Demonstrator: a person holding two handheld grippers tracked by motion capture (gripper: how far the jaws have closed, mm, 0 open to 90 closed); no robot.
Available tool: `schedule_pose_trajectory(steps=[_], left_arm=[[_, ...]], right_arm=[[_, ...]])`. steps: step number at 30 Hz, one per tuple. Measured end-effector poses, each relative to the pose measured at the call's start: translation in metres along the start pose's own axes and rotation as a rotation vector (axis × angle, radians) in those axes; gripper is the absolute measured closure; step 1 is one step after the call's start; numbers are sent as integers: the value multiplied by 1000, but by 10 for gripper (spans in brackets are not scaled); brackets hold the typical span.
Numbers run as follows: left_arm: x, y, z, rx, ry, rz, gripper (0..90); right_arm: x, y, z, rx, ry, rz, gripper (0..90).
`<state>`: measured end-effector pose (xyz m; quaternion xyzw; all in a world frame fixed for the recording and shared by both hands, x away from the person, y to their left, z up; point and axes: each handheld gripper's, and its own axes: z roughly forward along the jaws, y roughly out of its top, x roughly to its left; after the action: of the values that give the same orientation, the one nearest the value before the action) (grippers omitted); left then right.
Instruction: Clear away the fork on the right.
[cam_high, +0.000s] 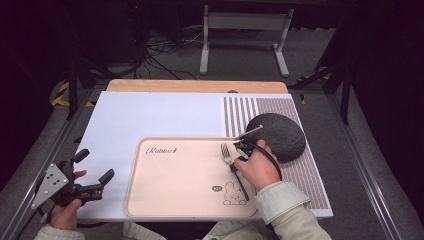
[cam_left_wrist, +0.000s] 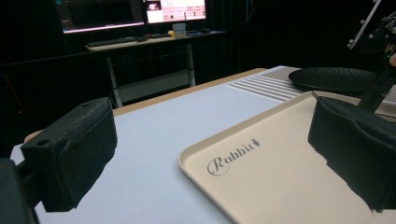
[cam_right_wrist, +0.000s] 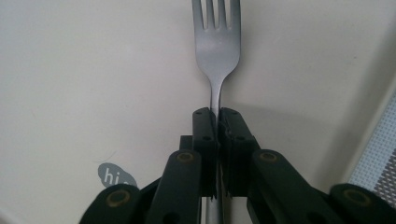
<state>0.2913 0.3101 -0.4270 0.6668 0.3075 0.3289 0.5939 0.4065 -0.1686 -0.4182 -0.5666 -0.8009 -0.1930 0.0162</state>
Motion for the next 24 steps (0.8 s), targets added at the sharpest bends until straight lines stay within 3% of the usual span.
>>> schedule_pose_trajectory(steps=[14, 21, 24], left_arm=[[0, 0, 0, 1, -1, 0, 21], [0, 0, 0, 2, -2, 0, 21], [0, 0, 0, 0, 0, 0, 21]], right_arm=[[-3, -1, 4, -2, -5, 2, 844], [-1, -1, 1, -21, -4, 2, 791], [0, 0, -1, -45, -20, -33, 725]])
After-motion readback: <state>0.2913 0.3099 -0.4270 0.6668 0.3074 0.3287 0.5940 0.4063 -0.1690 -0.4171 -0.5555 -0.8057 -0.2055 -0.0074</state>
